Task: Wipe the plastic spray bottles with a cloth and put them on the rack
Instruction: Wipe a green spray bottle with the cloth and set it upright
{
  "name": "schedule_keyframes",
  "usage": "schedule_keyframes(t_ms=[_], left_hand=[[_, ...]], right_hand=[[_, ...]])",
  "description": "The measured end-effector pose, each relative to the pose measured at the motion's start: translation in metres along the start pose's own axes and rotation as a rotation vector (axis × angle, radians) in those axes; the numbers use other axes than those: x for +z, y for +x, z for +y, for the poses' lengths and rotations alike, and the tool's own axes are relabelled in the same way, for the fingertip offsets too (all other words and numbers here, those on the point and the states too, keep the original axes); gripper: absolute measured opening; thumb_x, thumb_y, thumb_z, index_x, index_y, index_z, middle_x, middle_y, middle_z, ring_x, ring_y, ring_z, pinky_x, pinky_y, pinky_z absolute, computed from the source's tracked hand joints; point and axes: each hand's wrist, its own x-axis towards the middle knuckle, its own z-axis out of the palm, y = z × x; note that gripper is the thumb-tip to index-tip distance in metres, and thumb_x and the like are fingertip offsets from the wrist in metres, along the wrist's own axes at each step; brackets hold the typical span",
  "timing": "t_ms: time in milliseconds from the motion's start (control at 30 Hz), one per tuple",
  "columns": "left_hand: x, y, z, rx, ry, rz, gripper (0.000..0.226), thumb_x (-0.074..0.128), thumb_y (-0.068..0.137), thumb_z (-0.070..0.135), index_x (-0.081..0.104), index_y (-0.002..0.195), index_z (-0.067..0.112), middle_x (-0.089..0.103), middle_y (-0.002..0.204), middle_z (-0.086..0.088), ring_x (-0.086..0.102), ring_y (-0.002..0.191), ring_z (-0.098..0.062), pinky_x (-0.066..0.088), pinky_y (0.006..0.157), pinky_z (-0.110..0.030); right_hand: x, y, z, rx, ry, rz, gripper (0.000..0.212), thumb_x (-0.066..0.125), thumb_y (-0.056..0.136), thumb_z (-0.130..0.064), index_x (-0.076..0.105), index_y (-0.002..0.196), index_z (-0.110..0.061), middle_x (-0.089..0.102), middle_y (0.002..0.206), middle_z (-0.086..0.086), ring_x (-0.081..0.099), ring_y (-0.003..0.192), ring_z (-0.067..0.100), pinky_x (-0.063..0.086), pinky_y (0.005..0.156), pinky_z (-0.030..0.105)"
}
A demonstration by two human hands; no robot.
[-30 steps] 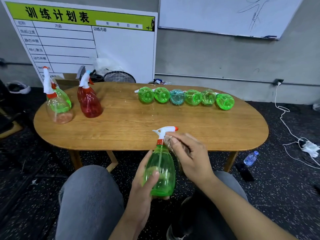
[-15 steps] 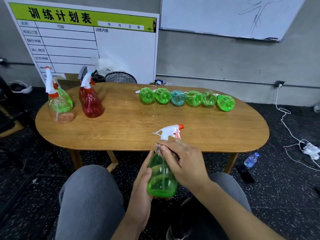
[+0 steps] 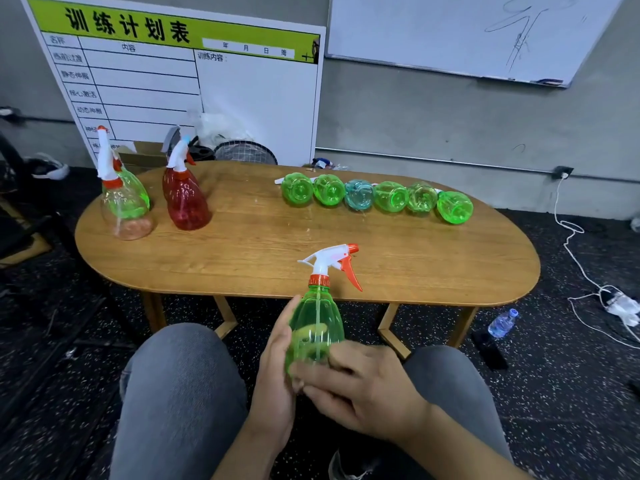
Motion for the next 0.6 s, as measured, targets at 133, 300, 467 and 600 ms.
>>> schedule_keyframes(t_ms=[133, 300, 467, 600], left_hand=[[-0.001, 0.003, -0.003, -0.026, 0.046, 0.034, 0.047, 0.024, 0.116, 0.024, 0.055, 0.150, 0.036, 0.072, 0.137, -0.003, 0.069, 0.127, -0.026, 0.055, 0.102, -0.050], [0.002, 0.002, -0.001, -0.010, 0.076, 0.020, 0.046, 0.025, 0.116, 0.025, 0.053, 0.150, 0.036, 0.074, 0.132, 0.002, 0.073, 0.118, -0.023, 0.058, 0.095, -0.049], [-0.002, 0.002, -0.007, -0.031, 0.075, 0.042, 0.045, 0.026, 0.116, 0.026, 0.054, 0.150, 0.037, 0.074, 0.133, 0.000, 0.073, 0.119, -0.024, 0.063, 0.084, -0.043], [-0.002, -0.001, -0.004, -0.022, 0.067, 0.020, 0.046, 0.024, 0.116, 0.021, 0.053, 0.149, 0.034, 0.075, 0.132, -0.004, 0.071, 0.123, -0.023, 0.054, 0.100, -0.038]], right_hand=[[-0.002, 0.026, 0.015, 0.294, -0.003, 0.068, 0.030, 0.054, 0.107, -0.040, 0.075, 0.126, -0.029, 0.049, 0.083, -0.012, 0.048, 0.061, 0.004, 0.038, 0.055, 0.015], [-0.001, 0.048, 0.028, 0.571, 0.061, 0.009, 0.042, 0.042, 0.103, -0.056, 0.073, 0.127, -0.039, 0.071, 0.093, -0.009, 0.069, 0.082, 0.013, 0.058, 0.075, 0.032], [0.004, 0.031, 0.007, 0.443, 0.047, 0.017, 0.030, 0.054, 0.105, -0.043, 0.075, 0.125, -0.034, 0.046, 0.079, -0.015, 0.048, 0.061, 0.003, 0.032, 0.057, 0.009], [0.006, -0.001, -0.003, 0.127, 0.086, -0.011, 0.022, 0.068, 0.101, -0.026, 0.078, 0.120, -0.022, 0.059, 0.097, -0.011, 0.054, 0.080, -0.002, 0.044, 0.077, 0.008]])
